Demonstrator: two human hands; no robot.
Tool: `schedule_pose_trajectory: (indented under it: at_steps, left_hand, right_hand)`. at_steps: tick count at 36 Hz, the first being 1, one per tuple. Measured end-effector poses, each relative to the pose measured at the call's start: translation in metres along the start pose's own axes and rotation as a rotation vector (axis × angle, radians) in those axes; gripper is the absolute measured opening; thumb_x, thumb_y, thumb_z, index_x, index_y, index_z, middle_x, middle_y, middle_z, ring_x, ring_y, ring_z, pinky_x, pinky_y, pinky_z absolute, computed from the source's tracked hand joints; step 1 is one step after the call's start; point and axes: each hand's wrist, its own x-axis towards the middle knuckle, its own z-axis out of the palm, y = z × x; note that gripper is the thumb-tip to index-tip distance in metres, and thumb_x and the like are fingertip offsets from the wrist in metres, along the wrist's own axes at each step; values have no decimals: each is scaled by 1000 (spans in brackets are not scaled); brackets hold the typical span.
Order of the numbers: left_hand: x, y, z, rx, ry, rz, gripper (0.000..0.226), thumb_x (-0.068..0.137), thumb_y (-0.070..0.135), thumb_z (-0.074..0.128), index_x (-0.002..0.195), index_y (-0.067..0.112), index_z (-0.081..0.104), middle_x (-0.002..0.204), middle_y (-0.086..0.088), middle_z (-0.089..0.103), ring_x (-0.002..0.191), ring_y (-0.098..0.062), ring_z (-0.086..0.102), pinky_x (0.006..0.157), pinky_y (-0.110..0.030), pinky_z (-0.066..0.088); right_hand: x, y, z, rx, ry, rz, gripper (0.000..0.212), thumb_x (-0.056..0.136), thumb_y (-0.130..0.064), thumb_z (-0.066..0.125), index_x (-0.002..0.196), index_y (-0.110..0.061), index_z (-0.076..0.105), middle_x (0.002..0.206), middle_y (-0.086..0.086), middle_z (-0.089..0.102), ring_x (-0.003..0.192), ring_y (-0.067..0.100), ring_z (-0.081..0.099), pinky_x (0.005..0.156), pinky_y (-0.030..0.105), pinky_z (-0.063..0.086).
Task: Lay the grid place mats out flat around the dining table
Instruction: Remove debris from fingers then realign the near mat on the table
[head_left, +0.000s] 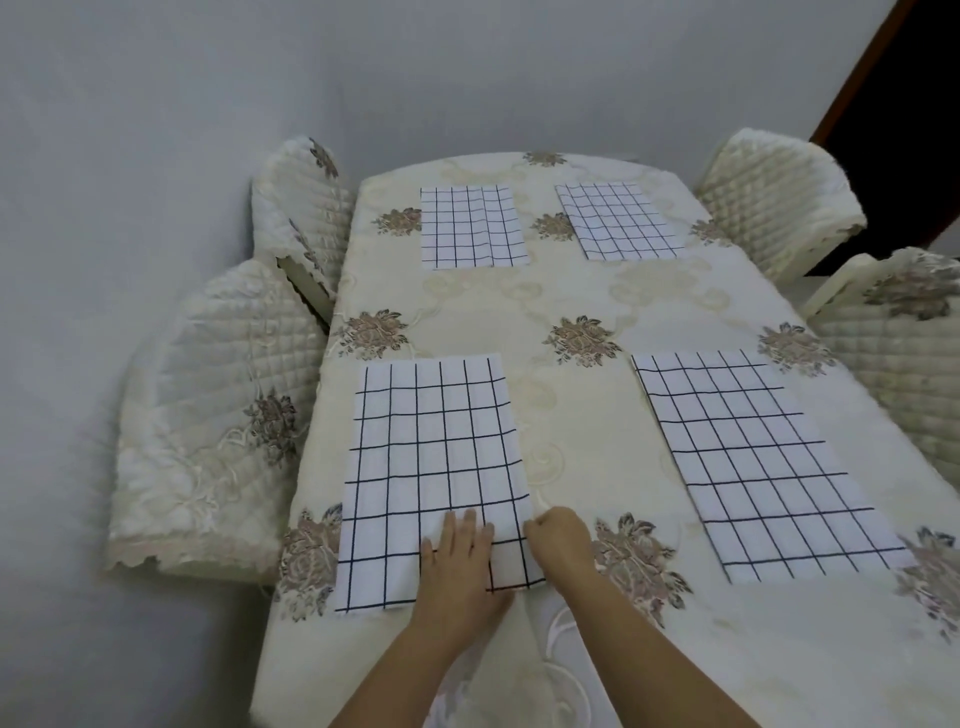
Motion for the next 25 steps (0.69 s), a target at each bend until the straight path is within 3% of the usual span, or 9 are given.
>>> schedule_pose_trajectory:
  at_steps: [2,4,6,9,11,13,15,19,25]
  left_hand:
    - [2,1,1,-2,-17,17,74,91,49,42,148,22,3,157,0,-10,144,-25,-14,114,-50,-1]
    - [5,4,1,18,-26,53,71,93,48,41,149,23,5,157,2,-11,144,-24,-13,114,-52,2]
    - [8,6,1,44,-30,96,69,93,49,39,149,23,7,157,3,-9,144,-23,-12,114,-53,5]
    - [13,11,1,74,-45,159,68,93,48,39,148,23,9,158,4,-7,145,-22,-11,113,-53,8]
    - [15,15,1,81,-55,192,69,92,49,40,148,23,11,157,4,-8,144,-22,-13,112,-54,6]
    - [17,20,0,80,-70,209,70,92,51,41,148,23,11,157,5,-10,144,-22,-15,113,-55,4]
    - [18,25,-1,81,-83,221,71,91,51,41,148,23,10,157,5,-10,144,-22,-16,113,-55,2]
    - [19,34,-1,74,-112,238,72,91,51,42,149,23,8,157,6,-13,143,-21,-17,113,-55,0]
    - [22,37,1,63,-128,241,76,90,54,43,149,24,6,156,6,-15,143,-21,-20,113,-55,-3]
  right_hand:
    - [1,7,-6,15,37,0,31,87,-17,51,58,-12,43,59,3,45,68,20,47,60,24,33]
    - [1,13,-14,25,63,8,41,87,-16,53,50,-15,37,50,1,39,57,20,44,53,26,31]
    - [1,18,-22,11,78,31,45,87,-15,53,47,-15,33,46,1,34,45,16,36,45,26,25]
    - [1,27,-31,31,110,58,45,87,-15,53,47,-15,32,46,1,33,43,14,33,46,26,24]
    - [-1,32,-37,29,109,69,35,88,-16,52,54,-13,46,55,3,44,53,17,42,53,25,28]
    - [-2,36,-43,26,114,96,21,89,-20,51,74,-10,62,76,7,58,78,21,52,66,24,34]
    - [2,43,-47,52,152,111,22,87,-21,52,68,-11,59,81,10,63,87,25,58,71,27,44]
    - [5,51,-55,69,175,108,38,89,-15,53,53,-11,41,55,1,44,52,12,43,48,24,31]
    - [8,59,-58,55,196,92,42,90,-20,51,53,-15,33,51,-1,36,47,11,34,44,23,21]
